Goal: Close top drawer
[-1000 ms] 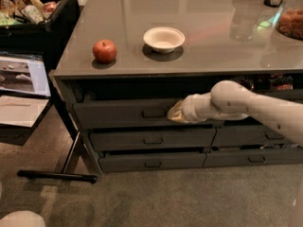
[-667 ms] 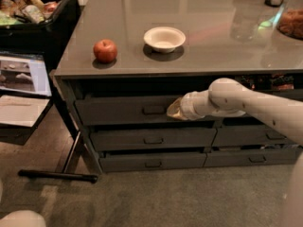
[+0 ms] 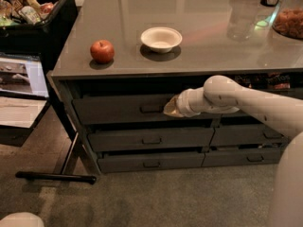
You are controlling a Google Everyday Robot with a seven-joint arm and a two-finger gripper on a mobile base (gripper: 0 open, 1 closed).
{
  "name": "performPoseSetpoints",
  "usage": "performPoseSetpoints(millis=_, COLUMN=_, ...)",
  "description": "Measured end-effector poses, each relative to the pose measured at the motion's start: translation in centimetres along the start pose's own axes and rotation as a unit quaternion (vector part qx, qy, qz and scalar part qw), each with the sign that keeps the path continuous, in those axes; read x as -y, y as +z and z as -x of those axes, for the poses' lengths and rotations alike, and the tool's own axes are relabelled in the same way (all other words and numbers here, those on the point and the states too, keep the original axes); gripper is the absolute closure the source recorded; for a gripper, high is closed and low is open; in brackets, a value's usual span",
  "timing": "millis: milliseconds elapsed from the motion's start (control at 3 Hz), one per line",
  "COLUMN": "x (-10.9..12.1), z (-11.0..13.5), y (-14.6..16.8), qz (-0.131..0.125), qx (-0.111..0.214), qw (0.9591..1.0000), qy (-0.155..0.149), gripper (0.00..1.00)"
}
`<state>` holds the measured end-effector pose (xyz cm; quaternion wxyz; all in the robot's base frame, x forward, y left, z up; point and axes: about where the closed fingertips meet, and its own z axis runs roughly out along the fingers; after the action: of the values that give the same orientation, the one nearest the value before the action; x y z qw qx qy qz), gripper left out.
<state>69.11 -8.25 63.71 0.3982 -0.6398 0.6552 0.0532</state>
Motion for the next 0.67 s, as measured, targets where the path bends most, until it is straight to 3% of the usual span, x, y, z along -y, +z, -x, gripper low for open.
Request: performPoseSetpoints(millis=667, x=0.33, z=-1.13, y=-0.22, qz=-0.015, qx=-0.02, qw=0.9996, qy=0.017, gripper=1.0)
